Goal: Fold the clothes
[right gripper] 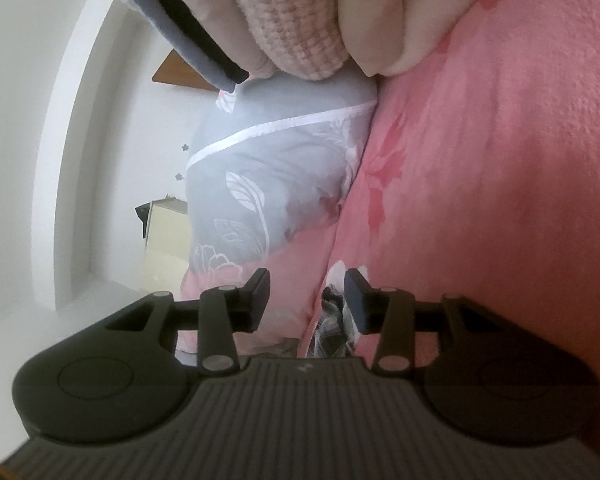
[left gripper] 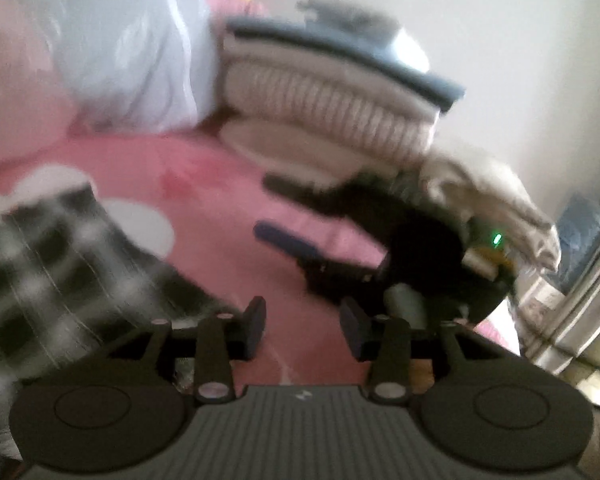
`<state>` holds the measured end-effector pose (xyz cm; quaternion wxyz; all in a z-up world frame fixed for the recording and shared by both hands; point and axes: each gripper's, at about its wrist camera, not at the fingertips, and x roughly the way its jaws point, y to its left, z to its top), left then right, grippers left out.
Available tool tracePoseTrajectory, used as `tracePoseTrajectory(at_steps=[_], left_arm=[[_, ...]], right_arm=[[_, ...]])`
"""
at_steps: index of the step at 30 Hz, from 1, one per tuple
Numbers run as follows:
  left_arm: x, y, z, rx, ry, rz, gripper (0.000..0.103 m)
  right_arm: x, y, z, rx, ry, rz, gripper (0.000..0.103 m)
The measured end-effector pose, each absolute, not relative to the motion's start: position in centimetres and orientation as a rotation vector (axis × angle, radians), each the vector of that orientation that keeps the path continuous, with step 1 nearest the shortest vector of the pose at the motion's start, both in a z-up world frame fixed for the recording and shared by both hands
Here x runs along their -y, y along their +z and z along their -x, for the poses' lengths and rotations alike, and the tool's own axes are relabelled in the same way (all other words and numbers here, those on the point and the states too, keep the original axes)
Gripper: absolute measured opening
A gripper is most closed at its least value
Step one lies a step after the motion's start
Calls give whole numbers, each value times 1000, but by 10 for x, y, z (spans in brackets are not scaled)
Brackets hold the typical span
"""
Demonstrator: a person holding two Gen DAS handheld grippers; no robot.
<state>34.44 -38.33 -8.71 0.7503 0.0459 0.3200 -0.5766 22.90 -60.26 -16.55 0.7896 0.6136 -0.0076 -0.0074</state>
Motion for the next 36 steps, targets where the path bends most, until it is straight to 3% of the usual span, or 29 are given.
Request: tracePoseTrajectory(at_steps=[3,11,14,24,29,33,36], left_arm=[[351,-57,-344,-674,-1155,-66,42],[179,-3,-328,-656,-607,-89,43],[137,-21,-318,-701,-529,-132,43],[123,-92,-318,-620,-481,-301,41],[136,-111,-317,-564,-507,-397,32],[133,-124,-320,-576,-499,-424,20],[133,-125,-321,-565,-501,-414,18]], right_arm=[[602,-165,-230,9,-17,-1305,42],[598,-160,-239,-45,-47,-1229,44],[595,-156,-244,-78,-65,-1195,46],[555,-100,-243,-330,-92,-988,49],[476,-47,-266,-531,129,-697,48],[394,-39,-289,-637,262,-244,45],[332,-39,-305,-692,337,115,40]])
